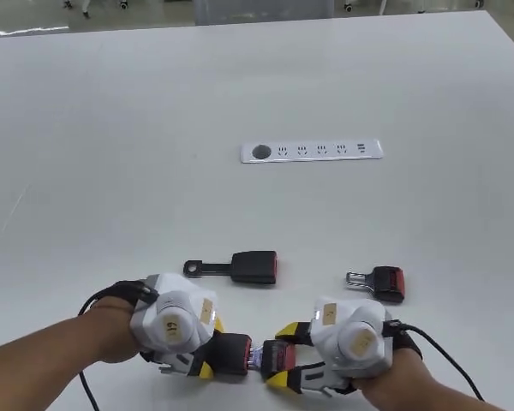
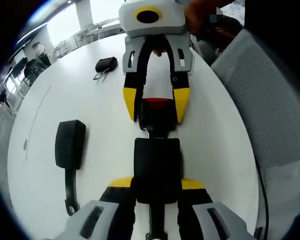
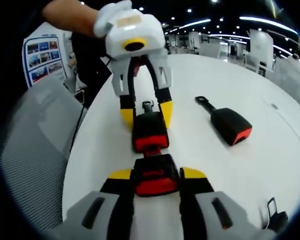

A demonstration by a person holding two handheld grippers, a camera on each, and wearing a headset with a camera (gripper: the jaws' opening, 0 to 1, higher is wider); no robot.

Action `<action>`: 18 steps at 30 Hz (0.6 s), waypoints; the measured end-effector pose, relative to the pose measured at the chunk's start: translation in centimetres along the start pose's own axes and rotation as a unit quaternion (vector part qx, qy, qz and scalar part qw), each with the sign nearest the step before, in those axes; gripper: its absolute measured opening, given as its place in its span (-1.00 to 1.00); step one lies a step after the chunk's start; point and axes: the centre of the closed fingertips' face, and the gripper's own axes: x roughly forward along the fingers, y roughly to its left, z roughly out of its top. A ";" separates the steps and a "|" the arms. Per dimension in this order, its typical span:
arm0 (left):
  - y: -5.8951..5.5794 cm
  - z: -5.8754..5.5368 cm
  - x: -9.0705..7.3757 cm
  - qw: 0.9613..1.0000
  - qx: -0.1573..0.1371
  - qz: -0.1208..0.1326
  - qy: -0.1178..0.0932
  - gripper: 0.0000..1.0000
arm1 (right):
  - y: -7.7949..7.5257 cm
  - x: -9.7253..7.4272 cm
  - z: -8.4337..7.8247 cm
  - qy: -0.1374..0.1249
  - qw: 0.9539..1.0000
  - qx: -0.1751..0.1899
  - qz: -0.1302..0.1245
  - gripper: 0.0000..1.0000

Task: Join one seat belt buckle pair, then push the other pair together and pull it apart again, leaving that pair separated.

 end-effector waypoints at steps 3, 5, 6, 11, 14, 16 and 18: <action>-0.2 -0.1 0.0 1.000 0.002 -0.002 0.013 -0.35 | 0.5 1.1 0.8 0.007 1.000 0.005 -0.006 -0.34; -0.1 0.1 -0.1 1.000 0.005 -0.002 0.005 -0.35 | 0.4 0.8 0.6 0.002 1.000 0.003 -0.001 -0.34; -0.1 0.1 -0.1 1.000 0.004 -0.002 0.003 -0.35 | 0.2 0.9 0.6 0.000 1.000 0.006 0.000 -0.34; -0.1 0.1 -0.1 1.000 0.006 -0.002 0.004 -0.35 | 0.1 0.9 0.7 0.006 1.000 0.004 -0.001 -0.33; -0.1 0.1 -0.1 1.000 0.007 -0.003 0.004 -0.35 | 0.1 0.9 0.8 0.007 1.000 0.002 -0.001 -0.33; -0.1 0.1 -0.1 1.000 0.007 -0.003 0.004 -0.35 | 0.1 0.9 0.7 0.006 1.000 0.000 0.000 -0.33; 0.0 0.1 -0.1 1.000 0.006 -0.003 0.001 -0.34 | 0.1 0.8 0.7 0.005 1.000 -0.003 0.001 -0.33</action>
